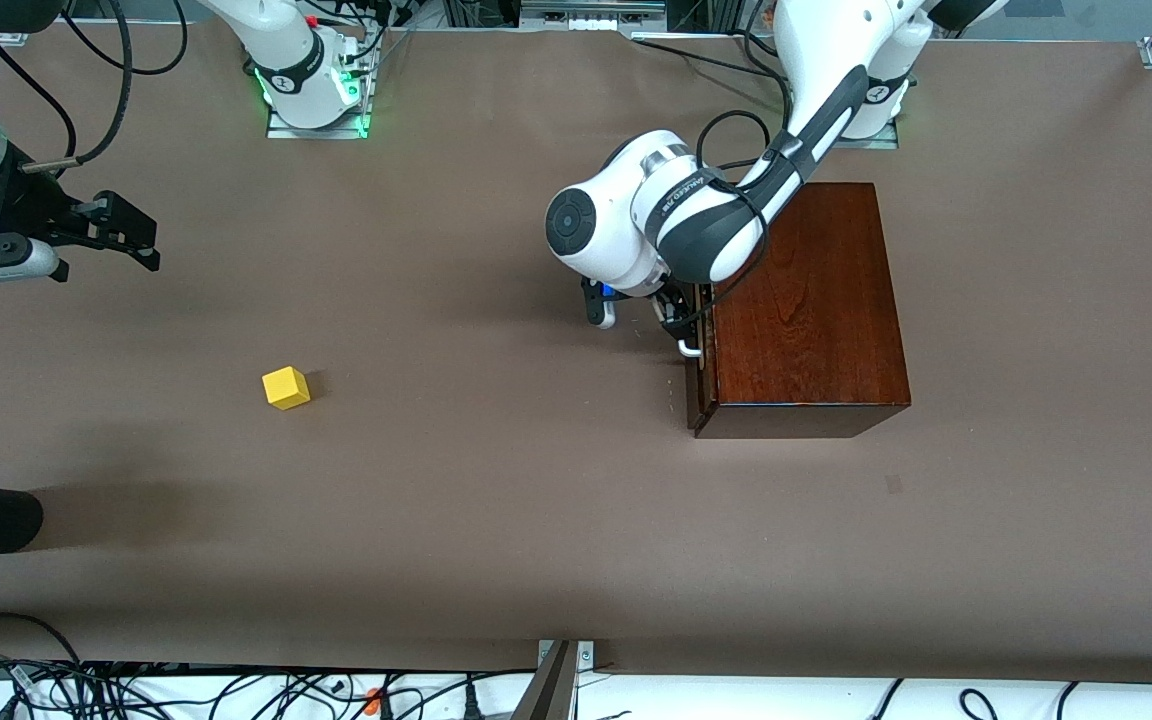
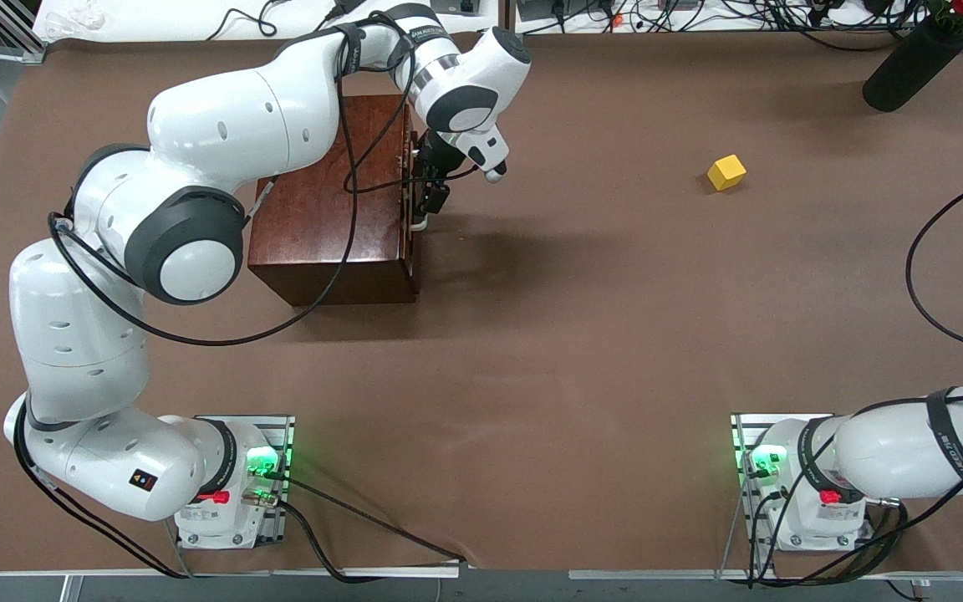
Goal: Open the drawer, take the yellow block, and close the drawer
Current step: 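Push the drawer into the wooden box with the left gripper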
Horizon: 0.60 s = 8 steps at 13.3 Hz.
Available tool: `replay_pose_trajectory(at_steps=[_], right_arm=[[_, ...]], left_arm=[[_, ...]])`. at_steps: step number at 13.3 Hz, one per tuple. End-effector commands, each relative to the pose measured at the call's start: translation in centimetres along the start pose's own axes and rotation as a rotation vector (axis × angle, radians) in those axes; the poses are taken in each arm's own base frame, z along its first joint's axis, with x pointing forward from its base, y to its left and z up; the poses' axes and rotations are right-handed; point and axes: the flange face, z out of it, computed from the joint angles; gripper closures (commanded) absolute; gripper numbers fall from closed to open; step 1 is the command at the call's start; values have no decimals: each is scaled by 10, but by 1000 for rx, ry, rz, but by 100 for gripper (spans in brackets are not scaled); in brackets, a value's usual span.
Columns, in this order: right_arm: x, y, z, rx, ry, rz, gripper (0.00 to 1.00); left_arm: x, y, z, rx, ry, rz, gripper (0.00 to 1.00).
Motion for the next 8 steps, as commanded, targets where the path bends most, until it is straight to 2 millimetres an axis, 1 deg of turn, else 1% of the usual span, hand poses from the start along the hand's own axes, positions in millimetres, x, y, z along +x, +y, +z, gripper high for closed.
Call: replay_pose_trajectory(at_steps=[1,4,5,6,8], right_arm=[[2,-4,-5,-12,-5,9,0],[2,-3,-5,-12,-5,11,0],[2,-3,-5,-12,-5,9,0],[2,-4,-5,-12,-5,9,0],[2,-4,-5,-12,-5,7,0]], left_arm=[[-17,0,-2,70,-86,10,0],[-12,4,0,82,-94,16,0],[-9,7,-5,89,-79,12,0],[-5,9,-13,100,-54,7,0],[19,32,-42,160,28,-19,0]])
